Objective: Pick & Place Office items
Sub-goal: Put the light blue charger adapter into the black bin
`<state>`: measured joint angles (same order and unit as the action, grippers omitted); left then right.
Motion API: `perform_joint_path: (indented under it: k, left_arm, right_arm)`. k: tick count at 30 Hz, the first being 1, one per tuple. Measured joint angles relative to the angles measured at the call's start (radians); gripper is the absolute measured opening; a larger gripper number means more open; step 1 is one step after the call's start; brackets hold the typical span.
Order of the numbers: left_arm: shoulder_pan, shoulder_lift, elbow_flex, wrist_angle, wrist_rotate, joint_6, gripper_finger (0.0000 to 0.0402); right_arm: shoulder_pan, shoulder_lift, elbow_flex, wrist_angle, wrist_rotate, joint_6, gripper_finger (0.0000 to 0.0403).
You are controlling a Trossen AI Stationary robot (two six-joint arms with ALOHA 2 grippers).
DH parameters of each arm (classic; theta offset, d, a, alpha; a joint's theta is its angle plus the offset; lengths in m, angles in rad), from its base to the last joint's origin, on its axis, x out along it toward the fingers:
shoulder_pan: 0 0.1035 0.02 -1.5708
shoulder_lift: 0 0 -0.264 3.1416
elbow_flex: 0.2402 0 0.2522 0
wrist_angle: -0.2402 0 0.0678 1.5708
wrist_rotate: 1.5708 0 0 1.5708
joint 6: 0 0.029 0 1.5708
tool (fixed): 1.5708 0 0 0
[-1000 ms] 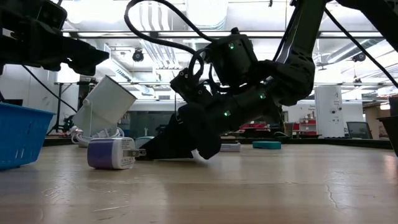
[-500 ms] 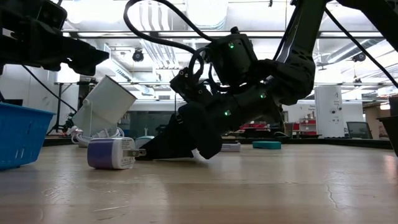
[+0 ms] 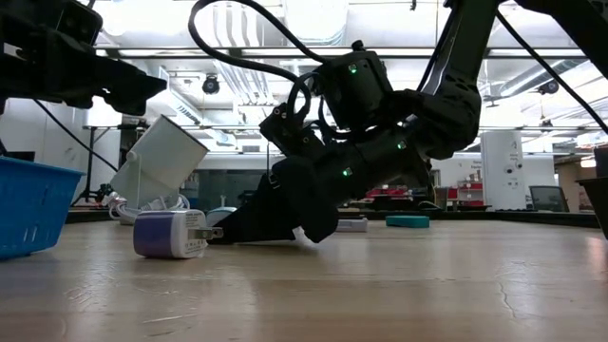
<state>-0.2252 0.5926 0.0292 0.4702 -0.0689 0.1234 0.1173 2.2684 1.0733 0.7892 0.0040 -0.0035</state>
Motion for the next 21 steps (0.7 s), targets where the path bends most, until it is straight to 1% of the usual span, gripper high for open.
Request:
perform_joint_path:
  k: [7, 10, 15, 21]
  left_arm:
    - [0.000, 0.000, 0.000, 0.000, 0.000, 0.000, 0.0237]
    - [0.000, 0.000, 0.000, 0.000, 0.000, 0.000, 0.0237]
    - [0.000, 0.000, 0.000, 0.000, 0.000, 0.000, 0.0237]
    - [0.000, 0.000, 0.000, 0.000, 0.000, 0.000, 0.0237]
  right_arm:
    - [0.000, -0.002, 0.000, 0.002, 0.000, -0.004, 0.0244]
    - [0.000, -0.024, -0.006, -0.002, 0.000, -0.022, 0.0244]
    - [-0.002, -0.100, -0.030, -0.060, 0.000, -0.035, 0.0244]
    - [-0.004, -0.230, -0.063, -0.187, 0.024, -0.073, 0.0244]
